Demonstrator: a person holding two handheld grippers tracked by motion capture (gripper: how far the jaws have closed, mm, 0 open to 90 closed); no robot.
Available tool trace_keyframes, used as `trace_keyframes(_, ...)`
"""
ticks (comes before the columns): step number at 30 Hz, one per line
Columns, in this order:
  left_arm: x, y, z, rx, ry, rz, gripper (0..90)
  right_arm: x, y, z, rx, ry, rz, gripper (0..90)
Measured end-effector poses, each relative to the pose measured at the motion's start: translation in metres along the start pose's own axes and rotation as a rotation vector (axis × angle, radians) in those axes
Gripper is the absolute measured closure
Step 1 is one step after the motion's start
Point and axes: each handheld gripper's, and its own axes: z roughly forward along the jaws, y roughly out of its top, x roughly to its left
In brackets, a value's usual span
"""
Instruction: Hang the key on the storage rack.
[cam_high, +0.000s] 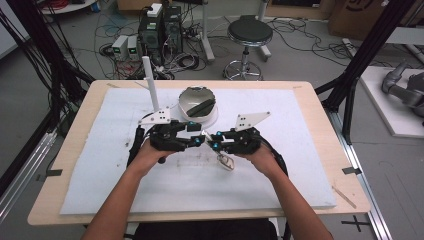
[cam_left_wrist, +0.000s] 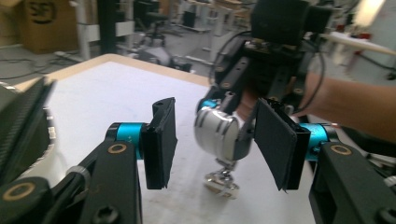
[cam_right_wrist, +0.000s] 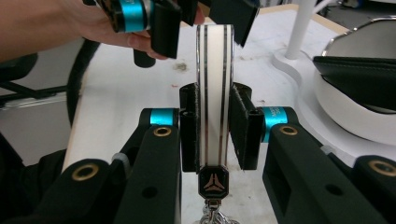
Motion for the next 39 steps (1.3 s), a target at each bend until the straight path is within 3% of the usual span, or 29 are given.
trace_keyframes(6,0.001,0.0,0.0,-0.011,-0.037,0.01,60.7,0.001,0.0,0.001,0.0,0.028,-0.005,75.9)
trace_keyframes(16,-0.002,0.001,-0.003,-0.011,-0.043,0.026,73.0,0.001,-0.001,0.001,0.004,0.034,0.005,75.3)
trace_keyframes(20,-0.001,0.002,-0.004,-0.009,-0.004,0.027,73.0,0.0,-0.001,0.0,-0.001,0.031,0.0,75.4)
trace_keyframes(22,0.0,0.003,-0.009,-0.023,0.028,0.019,73.0,0.0,-0.002,-0.003,0.005,0.01,0.018,63.3)
trace_keyframes(23,0.0,0.005,-0.012,-0.029,0.049,0.017,73.0,0.0,-0.002,-0.003,0.005,0.01,0.018,63.3)
trace_keyframes(30,-0.001,0.018,-0.036,-0.028,0.179,0.044,73.0,0.001,-0.009,-0.021,0.03,-0.081,0.013,56.5)
trace_keyframes(39,0.003,0.043,-0.073,-0.057,0.26,0.057,73.0,-0.001,-0.022,-0.054,0.021,-0.198,0.067,51.8)
